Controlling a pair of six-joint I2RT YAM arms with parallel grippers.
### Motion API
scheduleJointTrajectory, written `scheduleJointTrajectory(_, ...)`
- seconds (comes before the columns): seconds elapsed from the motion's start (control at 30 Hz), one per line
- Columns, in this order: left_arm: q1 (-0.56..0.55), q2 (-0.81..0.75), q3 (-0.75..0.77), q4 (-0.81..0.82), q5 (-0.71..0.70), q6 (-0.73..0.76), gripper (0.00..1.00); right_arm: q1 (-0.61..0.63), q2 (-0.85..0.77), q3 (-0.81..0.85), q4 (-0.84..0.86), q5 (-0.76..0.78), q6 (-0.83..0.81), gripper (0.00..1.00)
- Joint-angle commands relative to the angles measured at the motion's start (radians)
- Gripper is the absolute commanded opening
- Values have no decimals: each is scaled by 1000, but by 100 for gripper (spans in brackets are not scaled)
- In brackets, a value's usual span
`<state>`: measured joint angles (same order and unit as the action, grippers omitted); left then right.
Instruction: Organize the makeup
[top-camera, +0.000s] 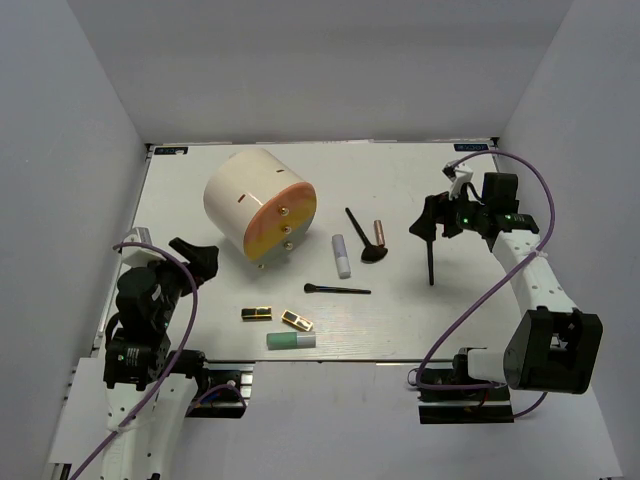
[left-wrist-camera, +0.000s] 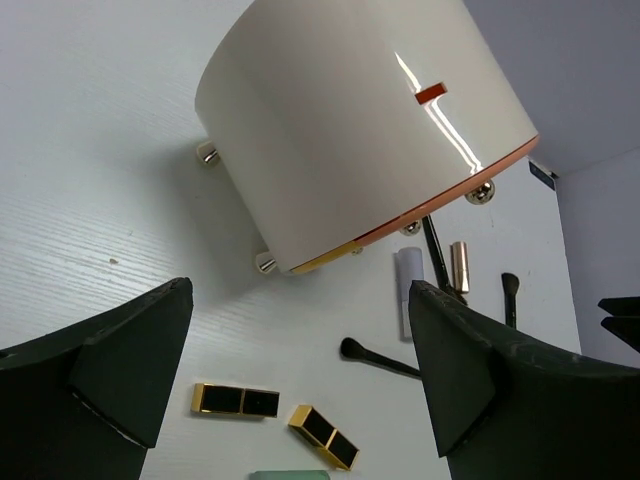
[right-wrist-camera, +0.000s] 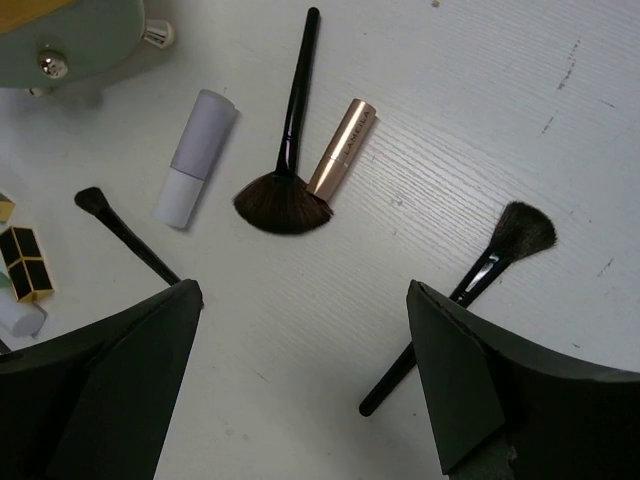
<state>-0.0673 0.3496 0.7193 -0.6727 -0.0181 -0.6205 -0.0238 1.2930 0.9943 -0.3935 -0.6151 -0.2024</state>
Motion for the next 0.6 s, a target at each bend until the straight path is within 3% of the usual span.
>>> scheduleJointTrajectory(0.0, 3, -1, 20, -18, 55, 4, 98, 2, -29, 20, -25, -66, -63, 89)
scheduleJointTrajectory(0.17, 3, 2, 14, -24, 63, 2, 98, 5, -21, 40, -136, -224, -285, 89)
scheduleJointTrajectory(0.2, 3, 2, 12, -25, 63, 2, 98, 7, -20, 43, -163, -254, -393, 89)
scheduleJointTrajectory(0.33, 3, -1, 6, -25, 67, 2, 97, 18, -17, 58, -296, -374, -526, 89)
scheduleJointTrajectory(0.47, 3, -9, -9, -16, 87, -4, 86, 80, -63, 5, -196, -429, -434, 89)
scheduleJointTrajectory(0.5, 3, -9, -12, -13, 98, -4, 80, 97, -70, -5, -177, -430, -425, 82)
scheduleJointTrajectory(0.53, 3, -8, -18, -8, 115, -2, 62, 128, -83, -12, -118, -408, -361, 76)
scheduleJointTrajectory(0.57, 3, -9, -18, -10, 121, -2, 53, 160, -87, -23, -92, -391, -326, 54)
